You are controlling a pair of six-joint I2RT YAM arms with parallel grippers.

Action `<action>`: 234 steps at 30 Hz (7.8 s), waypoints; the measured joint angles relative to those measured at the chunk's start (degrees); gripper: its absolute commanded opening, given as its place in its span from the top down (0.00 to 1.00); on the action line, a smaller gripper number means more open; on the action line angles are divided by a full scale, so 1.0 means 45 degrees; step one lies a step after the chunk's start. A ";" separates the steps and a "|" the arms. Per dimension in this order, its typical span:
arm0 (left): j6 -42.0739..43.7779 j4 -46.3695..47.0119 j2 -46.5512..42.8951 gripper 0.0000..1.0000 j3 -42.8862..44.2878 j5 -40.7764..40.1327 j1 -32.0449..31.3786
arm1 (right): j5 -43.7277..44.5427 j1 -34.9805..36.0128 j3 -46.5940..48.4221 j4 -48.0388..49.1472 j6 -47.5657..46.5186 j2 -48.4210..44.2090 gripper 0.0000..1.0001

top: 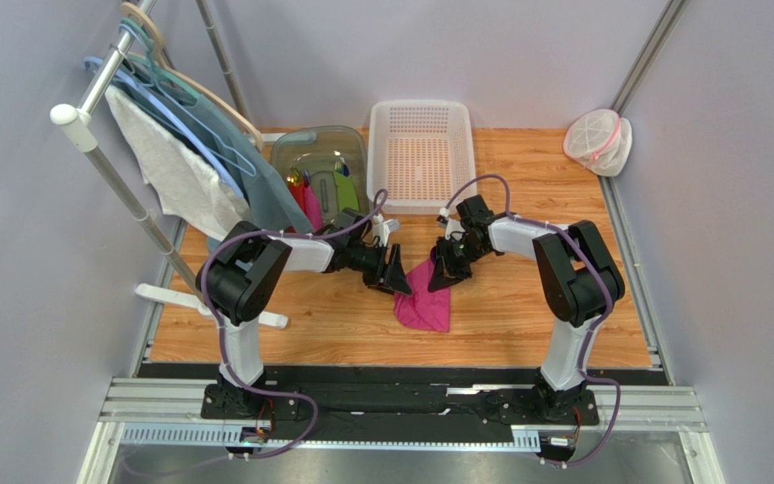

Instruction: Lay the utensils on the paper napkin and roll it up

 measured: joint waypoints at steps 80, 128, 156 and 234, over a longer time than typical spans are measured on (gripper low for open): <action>-0.0389 -0.0699 -0.1545 0.83 -0.0865 -0.2341 -0.0311 | -0.0180 0.0058 -0.0029 0.0481 0.0612 0.0146 1.00; 0.2375 -0.5319 0.0918 0.91 0.3920 -0.4643 -0.1904 | -0.0170 -0.0515 -0.0311 0.0777 0.1078 -0.1297 0.94; 0.2730 -0.5576 0.0908 0.91 0.4070 -0.4804 -0.1948 | -0.0155 -0.1088 -0.0491 0.0850 0.0884 -0.0403 0.99; 0.1598 -0.2837 0.1559 0.89 0.3327 -0.2118 -0.2905 | -0.0277 -0.1933 0.0831 -0.1345 0.0335 -0.1039 0.66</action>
